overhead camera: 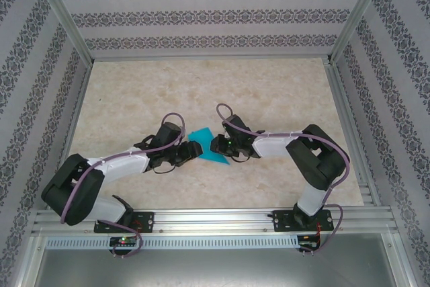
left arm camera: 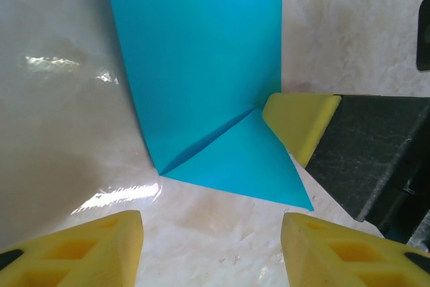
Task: Fold a paper plane with a square sheet of paper (pick it up from the middle)
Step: Fold the wing for the fifth time at the center of the table.
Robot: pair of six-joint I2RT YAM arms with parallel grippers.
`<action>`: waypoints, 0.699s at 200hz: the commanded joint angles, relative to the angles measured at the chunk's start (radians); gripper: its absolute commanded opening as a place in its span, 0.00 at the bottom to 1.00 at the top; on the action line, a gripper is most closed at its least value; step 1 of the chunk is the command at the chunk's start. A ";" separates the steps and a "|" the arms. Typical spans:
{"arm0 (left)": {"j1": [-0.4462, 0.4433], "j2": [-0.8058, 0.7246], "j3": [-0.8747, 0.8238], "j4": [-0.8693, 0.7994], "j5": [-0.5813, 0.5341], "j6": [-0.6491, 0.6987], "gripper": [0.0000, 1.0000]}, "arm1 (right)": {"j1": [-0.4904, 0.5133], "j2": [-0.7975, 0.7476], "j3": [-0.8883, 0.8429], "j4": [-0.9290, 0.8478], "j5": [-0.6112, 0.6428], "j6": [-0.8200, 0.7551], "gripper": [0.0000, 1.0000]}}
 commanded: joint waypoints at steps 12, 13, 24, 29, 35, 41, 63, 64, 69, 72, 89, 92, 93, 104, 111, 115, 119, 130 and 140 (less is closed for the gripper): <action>-0.028 0.037 0.024 0.084 0.015 -0.050 0.55 | -0.029 0.041 -0.063 0.053 -0.034 0.050 0.26; -0.028 0.038 0.025 0.084 0.015 -0.050 0.56 | -0.029 0.041 -0.064 0.053 -0.034 0.051 0.26; -0.032 0.048 0.030 0.084 0.014 -0.061 0.56 | -0.035 0.040 -0.073 0.061 -0.036 0.057 0.26; -0.034 0.052 0.030 0.086 0.015 -0.067 0.56 | -0.038 0.039 -0.079 0.070 -0.038 0.062 0.26; -0.035 0.057 0.030 0.087 0.011 -0.075 0.56 | -0.041 0.037 -0.088 0.082 -0.042 0.066 0.26; -0.037 0.060 0.029 0.087 0.005 -0.084 0.57 | -0.043 0.036 -0.097 0.096 -0.045 0.068 0.26; -0.039 0.070 0.029 0.091 -0.005 -0.106 0.57 | -0.051 0.027 -0.123 0.137 -0.060 0.072 0.26; -0.039 0.071 0.029 0.092 -0.006 -0.106 0.57 | -0.050 0.027 -0.125 0.140 -0.060 0.072 0.26; -0.040 0.074 0.028 0.097 -0.005 -0.110 0.57 | -0.052 0.025 -0.131 0.150 -0.065 0.072 0.26; -0.040 0.075 0.029 0.100 -0.004 -0.111 0.57 | -0.053 0.024 -0.134 0.154 -0.069 0.074 0.26; -0.040 0.091 0.032 0.111 0.001 -0.120 0.56 | -0.056 0.016 -0.144 0.174 -0.078 0.076 0.26; -0.041 0.093 0.033 0.115 0.003 -0.122 0.56 | -0.058 0.016 -0.146 0.175 -0.079 0.075 0.26; -0.041 0.094 0.034 0.116 0.003 -0.122 0.56 | -0.059 0.016 -0.146 0.175 -0.079 0.075 0.26; -0.041 0.104 0.036 0.126 0.004 -0.126 0.55 | -0.059 0.014 -0.149 0.177 -0.084 0.073 0.25; -0.042 0.112 0.039 0.130 0.006 -0.126 0.55 | -0.060 0.013 -0.150 0.179 -0.086 0.071 0.25; -0.042 0.114 0.040 0.134 0.006 -0.127 0.54 | -0.063 0.013 -0.152 0.181 -0.087 0.070 0.25; -0.041 0.116 0.041 0.138 0.006 -0.128 0.54 | -0.063 0.013 -0.155 0.186 -0.087 0.072 0.25; -0.042 0.123 0.043 0.146 0.007 -0.128 0.53 | -0.067 0.011 -0.164 0.197 -0.092 0.075 0.25; -0.041 0.128 0.047 0.148 0.008 -0.127 0.52 | -0.071 0.009 -0.173 0.209 -0.096 0.075 0.25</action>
